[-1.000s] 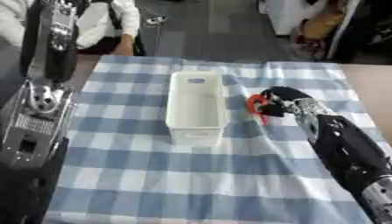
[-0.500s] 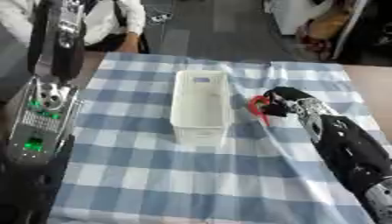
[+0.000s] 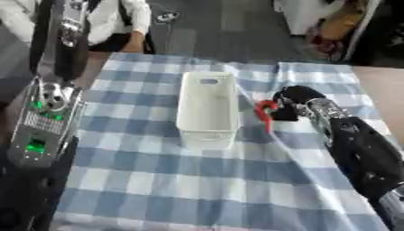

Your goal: Pick up objects on the table and place them in the box.

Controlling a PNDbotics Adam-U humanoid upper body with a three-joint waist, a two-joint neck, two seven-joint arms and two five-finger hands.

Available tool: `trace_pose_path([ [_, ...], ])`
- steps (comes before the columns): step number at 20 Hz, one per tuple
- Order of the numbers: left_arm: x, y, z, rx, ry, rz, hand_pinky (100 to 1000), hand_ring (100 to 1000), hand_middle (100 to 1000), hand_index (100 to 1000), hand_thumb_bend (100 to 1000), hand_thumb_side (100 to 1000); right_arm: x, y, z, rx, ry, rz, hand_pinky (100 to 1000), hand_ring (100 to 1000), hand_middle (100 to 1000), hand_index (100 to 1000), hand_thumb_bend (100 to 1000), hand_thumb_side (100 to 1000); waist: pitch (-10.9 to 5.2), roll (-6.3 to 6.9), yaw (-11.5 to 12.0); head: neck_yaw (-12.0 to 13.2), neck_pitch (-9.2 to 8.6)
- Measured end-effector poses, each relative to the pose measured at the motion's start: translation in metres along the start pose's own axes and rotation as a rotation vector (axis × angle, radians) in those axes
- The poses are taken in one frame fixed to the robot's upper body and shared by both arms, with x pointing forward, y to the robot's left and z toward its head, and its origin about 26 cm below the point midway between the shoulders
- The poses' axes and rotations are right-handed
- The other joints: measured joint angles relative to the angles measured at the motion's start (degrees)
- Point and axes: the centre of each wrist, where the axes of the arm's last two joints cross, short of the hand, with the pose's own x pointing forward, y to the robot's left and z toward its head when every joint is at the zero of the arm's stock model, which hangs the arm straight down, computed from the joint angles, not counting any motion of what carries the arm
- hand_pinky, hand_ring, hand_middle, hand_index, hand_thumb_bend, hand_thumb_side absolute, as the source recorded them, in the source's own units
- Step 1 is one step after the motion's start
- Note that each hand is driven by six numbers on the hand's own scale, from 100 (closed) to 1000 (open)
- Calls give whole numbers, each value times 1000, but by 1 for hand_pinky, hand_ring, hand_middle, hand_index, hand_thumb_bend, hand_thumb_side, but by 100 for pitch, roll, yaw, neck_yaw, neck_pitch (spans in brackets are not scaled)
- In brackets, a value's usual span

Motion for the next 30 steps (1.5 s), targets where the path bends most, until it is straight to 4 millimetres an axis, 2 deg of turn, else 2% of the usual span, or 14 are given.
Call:
trace_pose_path([
  [2, 1, 0, -2, 0, -5, 0, 708, 686, 861, 920, 286, 1000, 0, 1, 1, -67, -3, 32, 104, 123, 109, 185, 100, 964, 16, 0, 14, 19, 0],
  [3, 1, 0, -2, 1, -5, 0, 708, 686, 861, 920, 286, 1000, 0, 1, 1, -112, -1, 46, 104, 123, 109, 185, 100, 964, 27, 0, 15, 41, 0],
  [5, 1, 0, -3, 1, -9, 2, 709, 687, 861, 920, 286, 1000, -4, 3, 2, -195, 7, 66, 100, 100, 100, 149, 100, 812, 32, 0, 27, 49, 0],
  [10, 2, -2, -4, 5, -13, 8, 708, 686, 861, 920, 287, 1000, -7, 11, 4, -361, -7, 75, 100, 100, 100, 129, 100, 683, 35, -1, 35, 97, 0],
  [13, 2, -2, -4, 5, -13, 8, 708, 687, 861, 920, 287, 1000, -11, 14, 5, -420, -13, 70, 100, 100, 100, 129, 100, 700, 35, -2, 36, 112, 0],
  [15, 2, -2, -4, 5, -14, 8, 708, 687, 861, 920, 287, 1000, -12, 16, 5, -447, -17, 59, 100, 146, 165, 244, 100, 832, 35, -2, 33, 118, 0],
  [16, 2, -2, -4, 5, -15, 8, 708, 687, 861, 920, 286, 1000, -12, 17, 5, -459, -22, 50, 227, 251, 266, 385, 100, 983, 35, -2, 31, 121, 0],
  [18, 2, -2, -4, 5, -15, 8, 708, 687, 861, 920, 286, 1000, -13, 19, 6, -469, -36, 38, 512, 478, 553, 723, 100, 1000, 35, -2, 27, 126, 0],
  [19, 3, -2, -4, 5, -15, 8, 708, 687, 861, 920, 286, 1000, -14, 20, 6, -464, -45, 38, 470, 445, 508, 682, 100, 1000, 34, -2, 27, 133, 0],
  [20, 2, -2, -4, 5, -14, 8, 707, 687, 860, 920, 286, 1000, -16, 22, 6, -453, -54, 41, 676, 629, 743, 851, 100, 1000, 33, -2, 25, 142, 0],
  [21, 2, -2, -4, 5, -14, 8, 707, 687, 860, 920, 286, 1000, -17, 23, 7, -439, -66, 46, 676, 629, 743, 851, 100, 1000, 31, -3, 20, 144, 0],
  [22, 2, -2, -4, 5, -14, 8, 707, 686, 860, 920, 286, 1000, -17, 24, 7, -421, -81, 50, 807, 734, 825, 920, 100, 1000, 30, -3, 14, 144, 0],
  [24, 2, -2, -4, 5, -14, 8, 707, 686, 860, 920, 286, 1000, -18, 25, 7, -387, -115, 55, 910, 807, 878, 977, 100, 1000, 30, -3, 13, 145, 0],
  [30, 3, -2, -4, 5, -16, 8, 706, 686, 860, 920, 286, 1000, -22, 26, 8, -318, -193, 41, 962, 858, 886, 1000, 162, 1000, 78, -2, 58, 145, 0],
])
